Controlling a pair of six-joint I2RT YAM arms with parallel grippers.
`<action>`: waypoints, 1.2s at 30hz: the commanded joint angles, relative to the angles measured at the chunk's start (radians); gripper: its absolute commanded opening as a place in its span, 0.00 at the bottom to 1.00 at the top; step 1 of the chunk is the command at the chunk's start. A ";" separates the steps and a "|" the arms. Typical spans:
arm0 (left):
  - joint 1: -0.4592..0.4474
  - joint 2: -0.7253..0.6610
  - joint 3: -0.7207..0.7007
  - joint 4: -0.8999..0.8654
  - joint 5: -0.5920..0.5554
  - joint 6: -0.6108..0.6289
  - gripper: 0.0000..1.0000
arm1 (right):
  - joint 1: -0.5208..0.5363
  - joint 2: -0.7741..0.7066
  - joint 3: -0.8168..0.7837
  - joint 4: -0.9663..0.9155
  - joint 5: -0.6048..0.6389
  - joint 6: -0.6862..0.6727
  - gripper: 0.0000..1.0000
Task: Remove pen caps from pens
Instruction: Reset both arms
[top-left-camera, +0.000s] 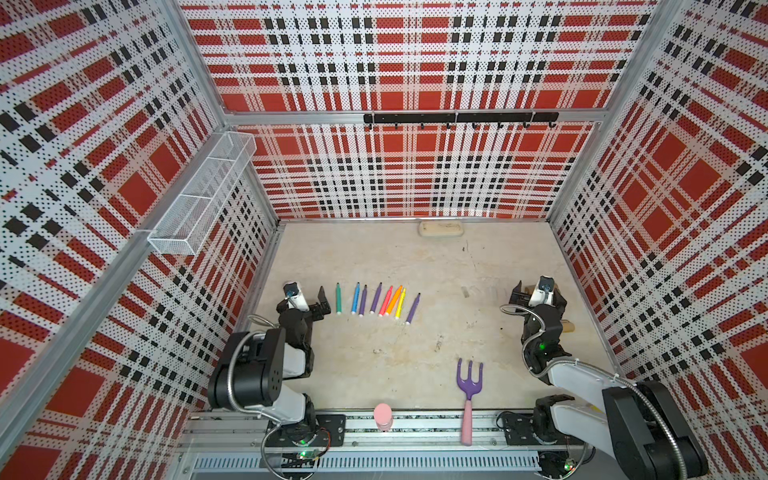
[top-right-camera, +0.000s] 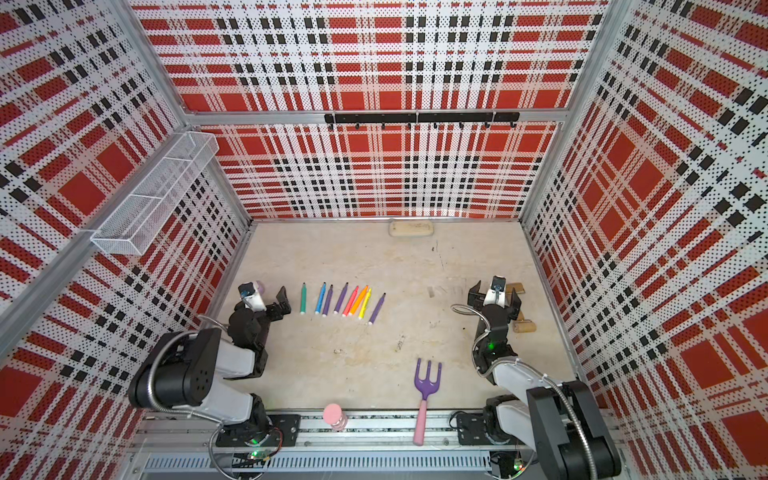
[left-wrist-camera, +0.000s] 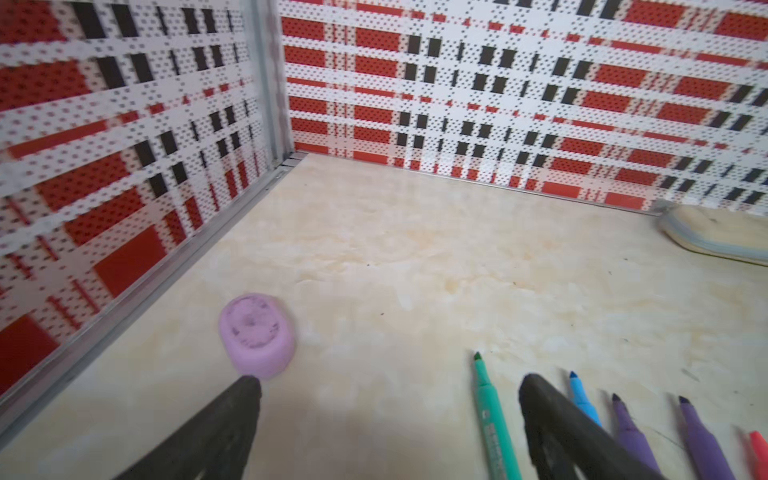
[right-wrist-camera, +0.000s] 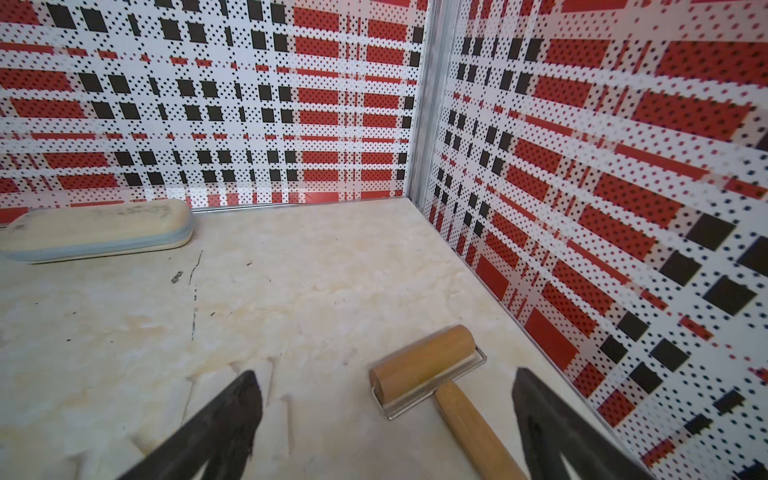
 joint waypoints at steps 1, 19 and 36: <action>-0.014 -0.020 0.072 -0.034 0.068 0.034 0.99 | -0.016 0.087 -0.046 0.339 -0.016 -0.071 1.00; -0.040 -0.008 0.099 -0.058 0.037 0.044 0.99 | -0.202 0.149 0.080 0.092 -0.523 0.029 1.00; -0.054 -0.007 0.112 -0.086 0.035 0.063 0.99 | -0.193 0.388 0.152 0.221 -0.548 0.047 1.00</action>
